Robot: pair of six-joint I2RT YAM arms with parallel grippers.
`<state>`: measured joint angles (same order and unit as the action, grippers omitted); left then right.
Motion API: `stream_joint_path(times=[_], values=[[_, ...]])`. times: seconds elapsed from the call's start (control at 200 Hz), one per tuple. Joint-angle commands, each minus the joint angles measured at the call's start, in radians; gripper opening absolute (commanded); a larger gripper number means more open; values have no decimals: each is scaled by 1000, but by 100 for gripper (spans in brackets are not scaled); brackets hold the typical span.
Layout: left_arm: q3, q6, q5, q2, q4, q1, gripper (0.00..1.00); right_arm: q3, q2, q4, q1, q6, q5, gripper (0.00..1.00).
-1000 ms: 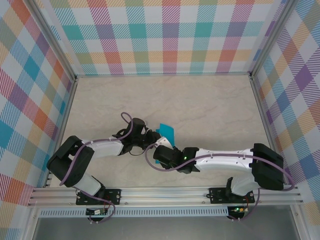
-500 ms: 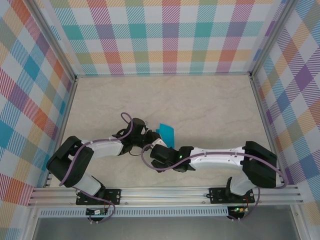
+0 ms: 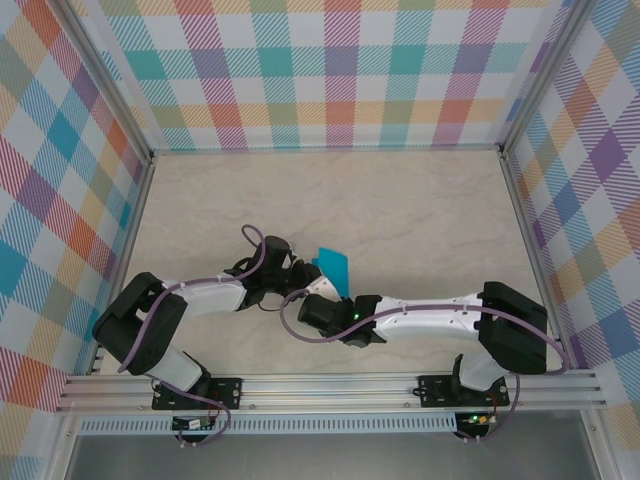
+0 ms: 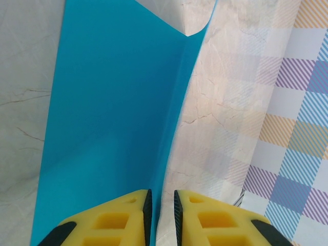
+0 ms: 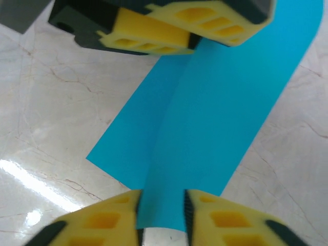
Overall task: Fold a paper plane with a square sheet of paper (pick it up from the middle)
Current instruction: Fold the triangle a second time at the center of the table.
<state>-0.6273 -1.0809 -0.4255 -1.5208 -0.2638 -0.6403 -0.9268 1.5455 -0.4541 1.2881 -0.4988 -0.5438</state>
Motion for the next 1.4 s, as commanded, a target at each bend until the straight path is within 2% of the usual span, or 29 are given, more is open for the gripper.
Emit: stream_joint_path(times=[0.0, 0.055, 0.14, 0.285, 0.4, 0.505, 0.67, 0.81, 0.955, 1.1, 1.25, 1.395], values=[[-22, 7, 14, 31, 14, -12, 22, 19, -51, -31, -17, -29, -21, 16], [-24, 11, 17, 37, 27, -12, 23, 28, -63, -24, -28, -24, 1, 13], [-33, 29, 49, 56, 102, -11, 29, 43, -85, -3, -47, -8, 58, 12], [0, 26, 194, 167, 260, -12, 38, 83, -124, 79, -125, 20, 257, 9], [53, 8, 255, 269, 330, -15, 39, 113, -143, 138, -200, 29, 398, 8], [104, -9, 270, 348, 325, -33, 37, 130, -153, 159, -262, 32, 485, 8], [112, 6, 262, 349, 310, -93, 32, 157, -168, 194, -336, 34, 593, 8], [63, 37, 242, 244, 292, -163, 28, 174, -177, 210, -381, 29, 649, 9], [-4, 32, 275, 114, 291, -232, 21, 183, -182, 207, -405, 23, 659, 9], [-30, 9, 291, 20, 292, -248, 14, 186, -189, 200, -406, 14, 651, 10], [-35, 6, 303, -22, 305, -252, 12, 195, -191, 202, -407, -2, 640, 10], [-50, 9, 359, -35, 408, -253, 11, 188, -187, 200, -407, -5, 633, 11]])
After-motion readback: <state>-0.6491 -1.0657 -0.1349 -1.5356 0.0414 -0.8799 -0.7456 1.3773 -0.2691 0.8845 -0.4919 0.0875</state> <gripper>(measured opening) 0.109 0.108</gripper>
